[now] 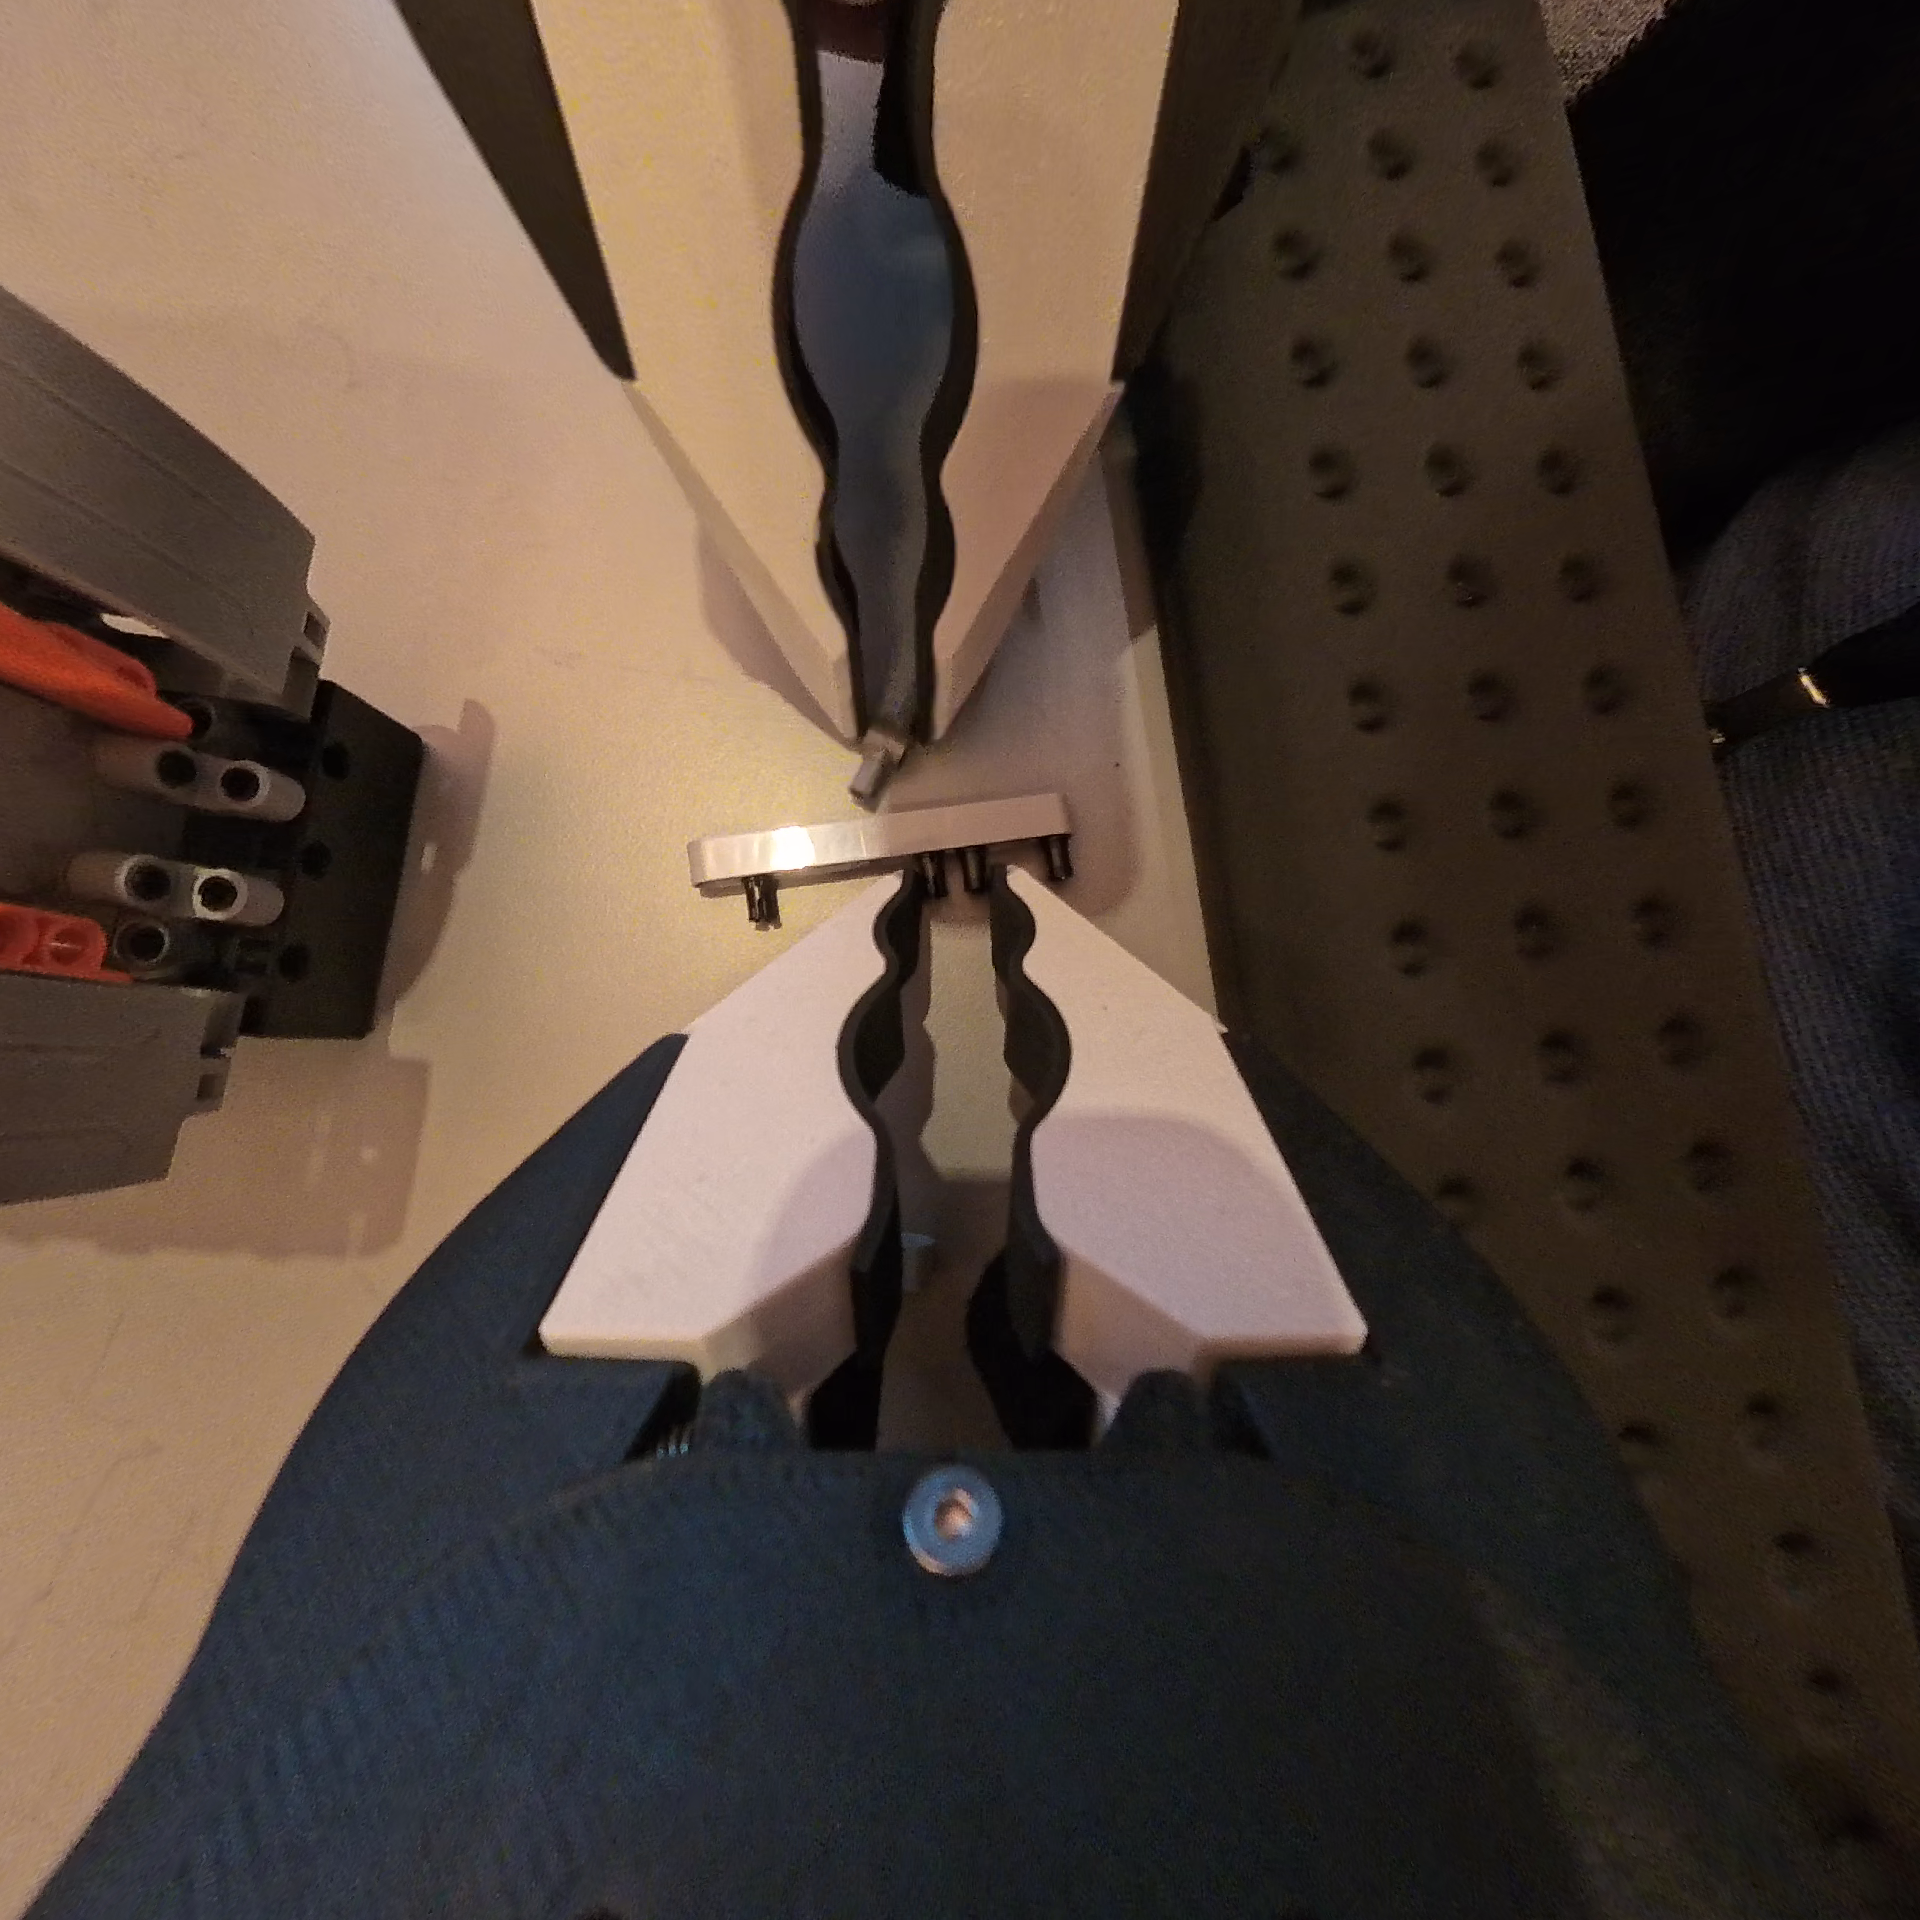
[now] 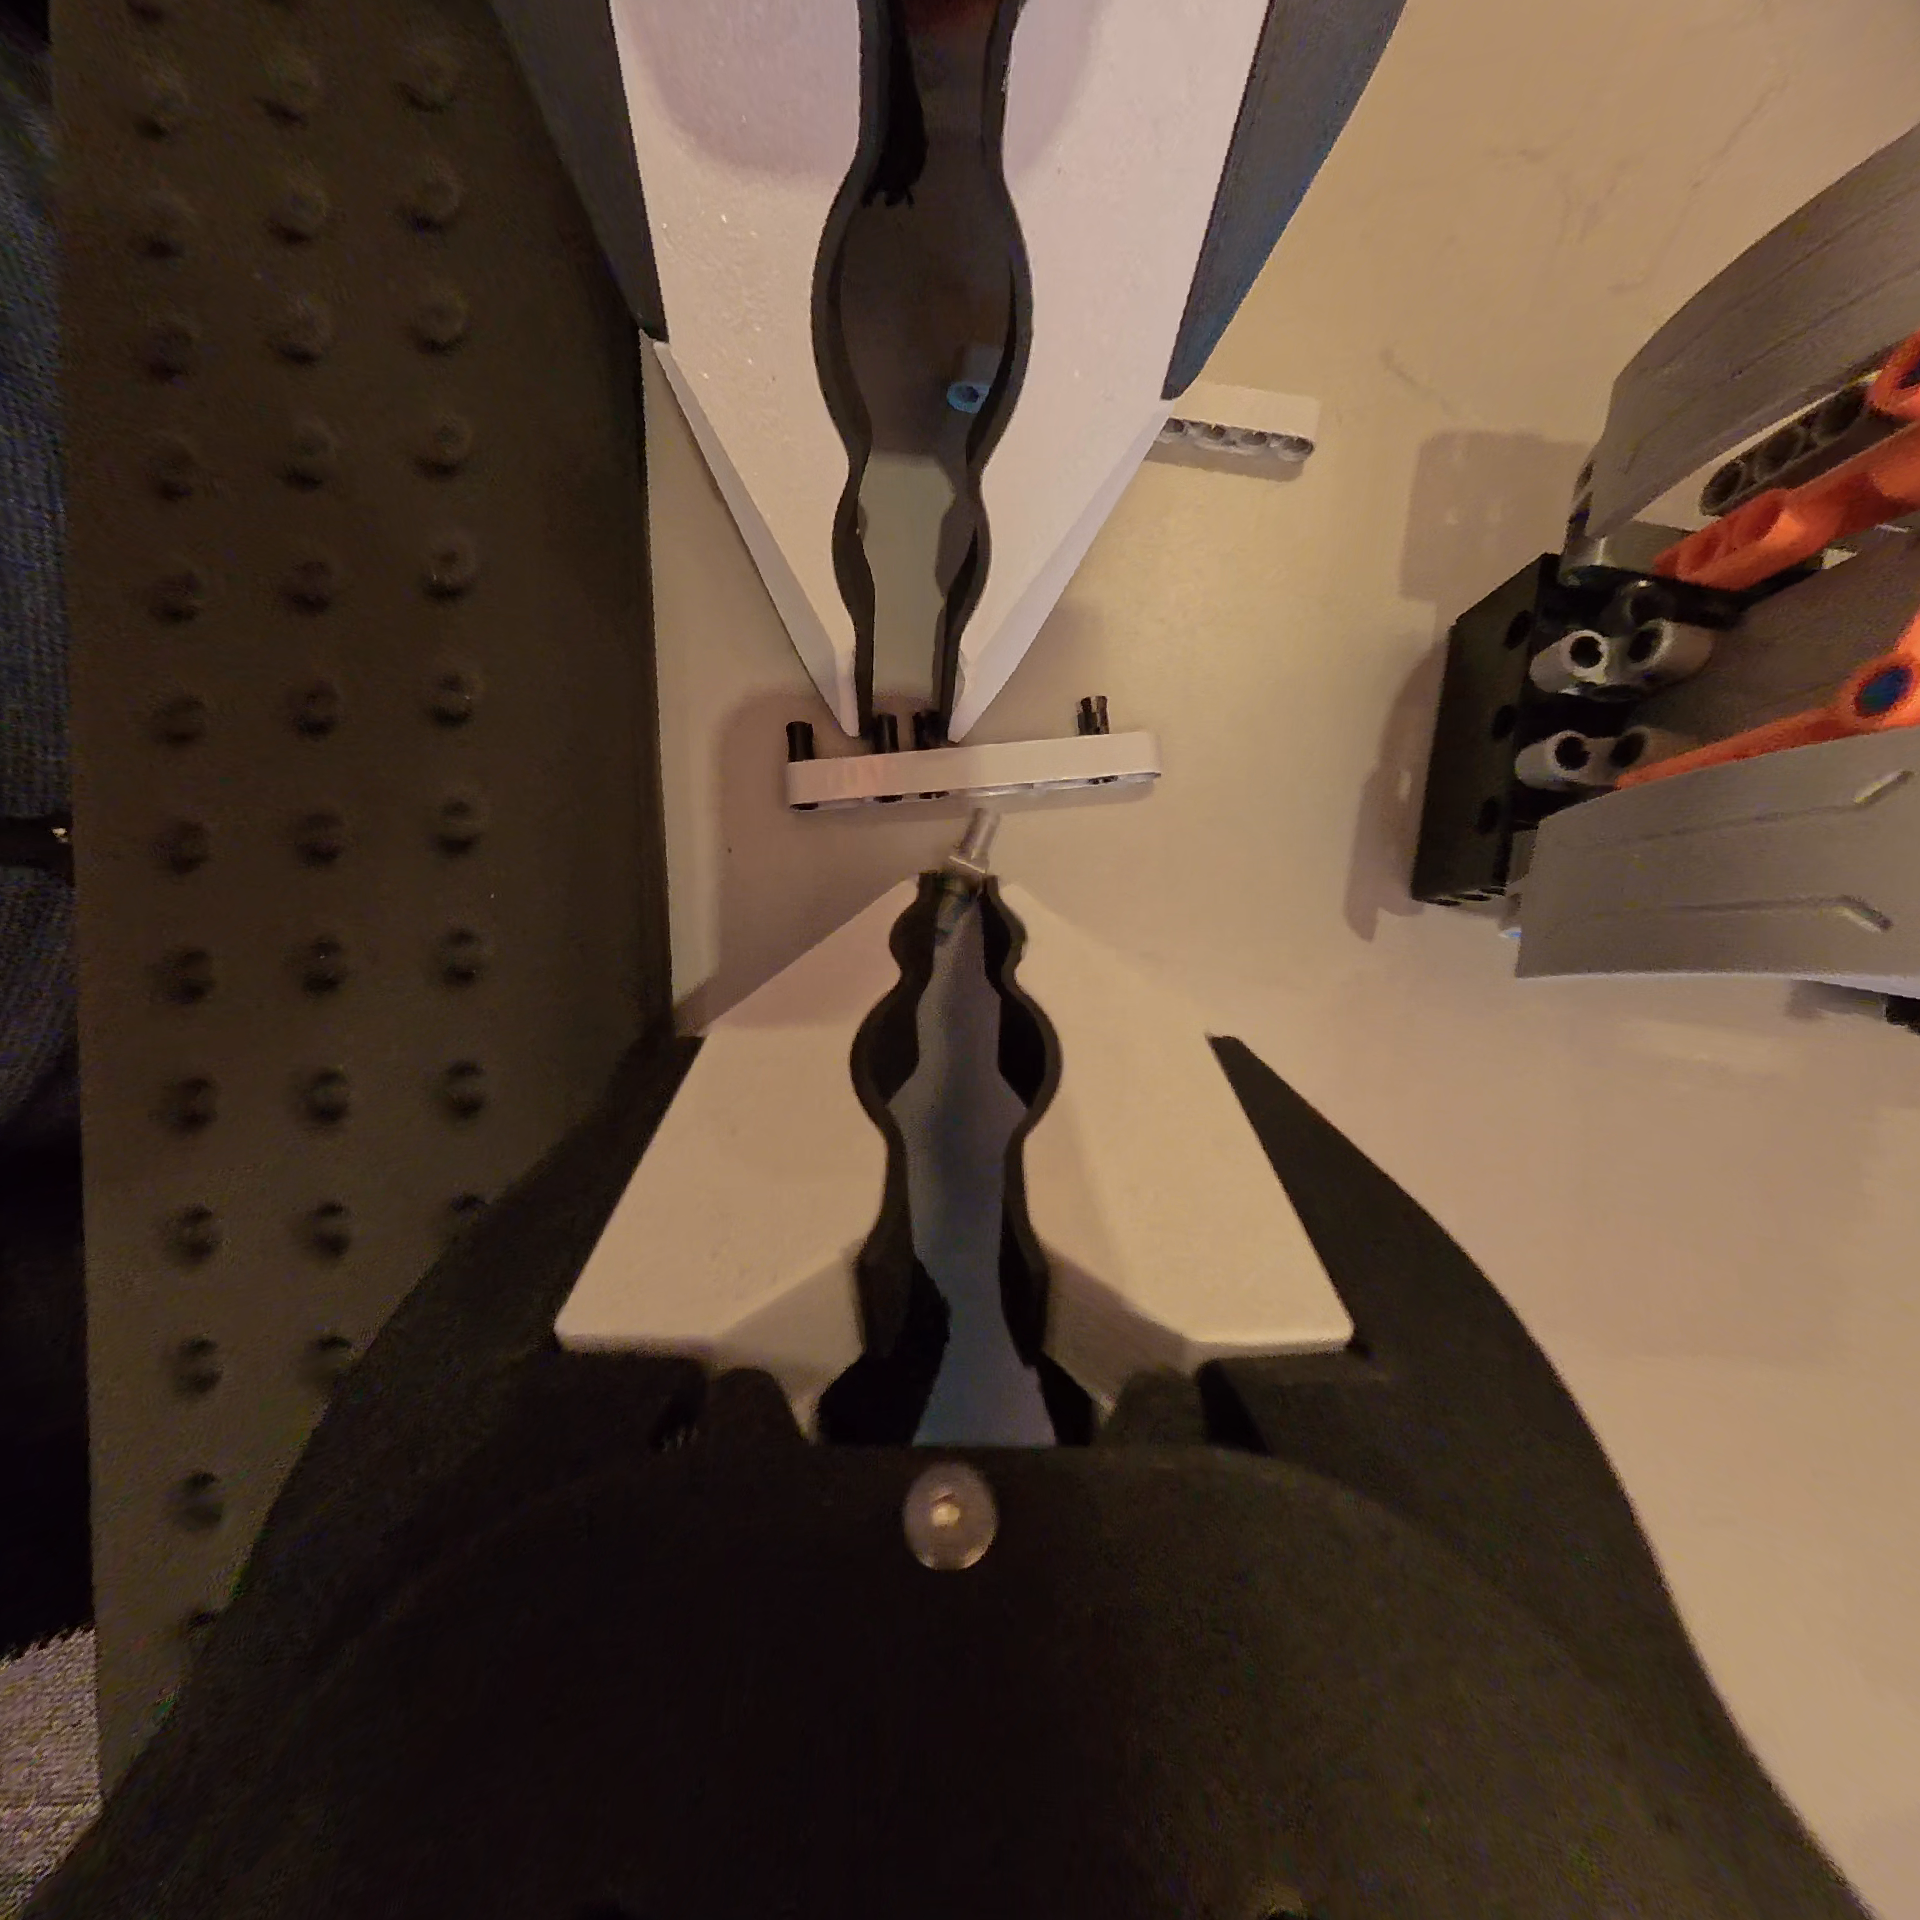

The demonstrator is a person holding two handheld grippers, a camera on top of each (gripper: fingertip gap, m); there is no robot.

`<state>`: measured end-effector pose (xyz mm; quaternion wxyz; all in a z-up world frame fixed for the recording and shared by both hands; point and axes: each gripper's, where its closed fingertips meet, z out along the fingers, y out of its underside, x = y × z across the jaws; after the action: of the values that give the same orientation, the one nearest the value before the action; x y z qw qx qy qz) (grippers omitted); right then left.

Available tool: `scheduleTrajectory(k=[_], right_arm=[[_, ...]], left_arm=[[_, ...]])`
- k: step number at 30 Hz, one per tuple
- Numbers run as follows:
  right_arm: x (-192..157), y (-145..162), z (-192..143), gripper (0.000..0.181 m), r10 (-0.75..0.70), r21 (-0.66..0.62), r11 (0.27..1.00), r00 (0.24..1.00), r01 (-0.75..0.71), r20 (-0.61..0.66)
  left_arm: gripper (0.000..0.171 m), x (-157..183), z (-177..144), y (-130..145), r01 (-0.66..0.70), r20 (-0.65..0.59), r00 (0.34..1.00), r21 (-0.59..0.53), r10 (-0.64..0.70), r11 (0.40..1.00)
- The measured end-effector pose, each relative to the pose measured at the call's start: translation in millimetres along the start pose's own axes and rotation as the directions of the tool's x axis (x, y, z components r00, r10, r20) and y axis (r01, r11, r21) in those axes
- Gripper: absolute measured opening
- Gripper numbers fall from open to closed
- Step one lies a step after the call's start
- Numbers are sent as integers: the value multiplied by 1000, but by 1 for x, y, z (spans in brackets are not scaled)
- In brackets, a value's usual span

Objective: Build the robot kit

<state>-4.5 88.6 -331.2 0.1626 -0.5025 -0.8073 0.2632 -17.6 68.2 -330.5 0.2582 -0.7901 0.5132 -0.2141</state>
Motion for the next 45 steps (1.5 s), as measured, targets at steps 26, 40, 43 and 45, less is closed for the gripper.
scheduleTrajectory(k=[26, 40, 43, 45], right_arm=[[0, -2, 1, 3, -168, -59, 984, 985, 170, 28], [1, -4, 2, 3, -208, -76, 974, 977, 211, 51], [-2, -5, 3, 3, -211, -68, 974, 975, 215, 66], [-2, -5, 3, 3, -206, -72, 975, 976, 211, 67]], left_arm=[[9, -1, -1, -1, -60, 19, 998, -25, 61, 998], [16, -3, -2, -1, -29, 5, 1000, -13, 29, 999], [22, -5, -3, -2, -5, 7, 1000, -3, 5, 1000], [22, -4, -2, -1, -10, 10, 1000, -4, 10, 1000]])
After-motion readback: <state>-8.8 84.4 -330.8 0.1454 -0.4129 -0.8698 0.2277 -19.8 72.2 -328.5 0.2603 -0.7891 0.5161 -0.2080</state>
